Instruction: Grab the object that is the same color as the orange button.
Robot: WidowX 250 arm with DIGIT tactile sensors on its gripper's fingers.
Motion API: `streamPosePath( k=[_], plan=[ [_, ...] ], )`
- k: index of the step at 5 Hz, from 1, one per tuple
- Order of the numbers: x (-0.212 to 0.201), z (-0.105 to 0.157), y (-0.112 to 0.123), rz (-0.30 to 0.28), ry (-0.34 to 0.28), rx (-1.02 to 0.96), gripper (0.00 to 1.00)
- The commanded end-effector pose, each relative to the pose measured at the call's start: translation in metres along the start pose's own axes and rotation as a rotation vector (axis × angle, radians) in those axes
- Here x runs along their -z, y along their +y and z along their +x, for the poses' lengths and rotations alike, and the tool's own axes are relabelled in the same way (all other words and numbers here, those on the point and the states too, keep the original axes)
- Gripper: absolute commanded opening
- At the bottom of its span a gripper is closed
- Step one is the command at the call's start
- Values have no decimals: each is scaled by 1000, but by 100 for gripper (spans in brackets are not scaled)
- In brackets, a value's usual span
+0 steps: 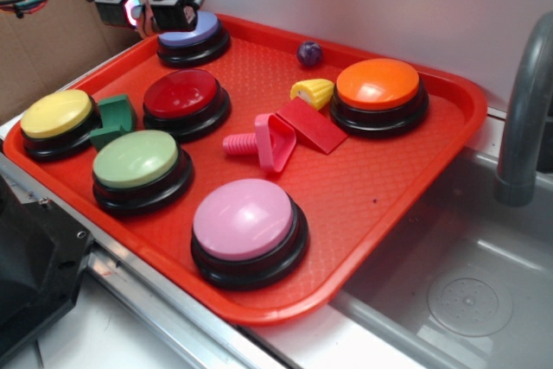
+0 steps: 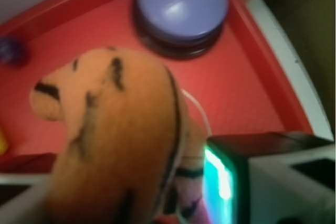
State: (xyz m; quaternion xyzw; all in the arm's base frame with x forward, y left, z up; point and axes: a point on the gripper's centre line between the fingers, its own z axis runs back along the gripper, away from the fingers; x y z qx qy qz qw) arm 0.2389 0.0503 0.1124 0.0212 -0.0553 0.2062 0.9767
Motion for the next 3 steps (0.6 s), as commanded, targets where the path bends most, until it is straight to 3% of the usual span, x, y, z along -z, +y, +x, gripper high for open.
streamPosePath(
  k=[1, 2, 3],
  plan=[
    [-30, -37, -40, -140, 30, 290, 0],
    [-29, -48, -45, -158, 41, 339, 0],
    [-30, -47, -36, -122, 48, 345, 0]
  ],
)
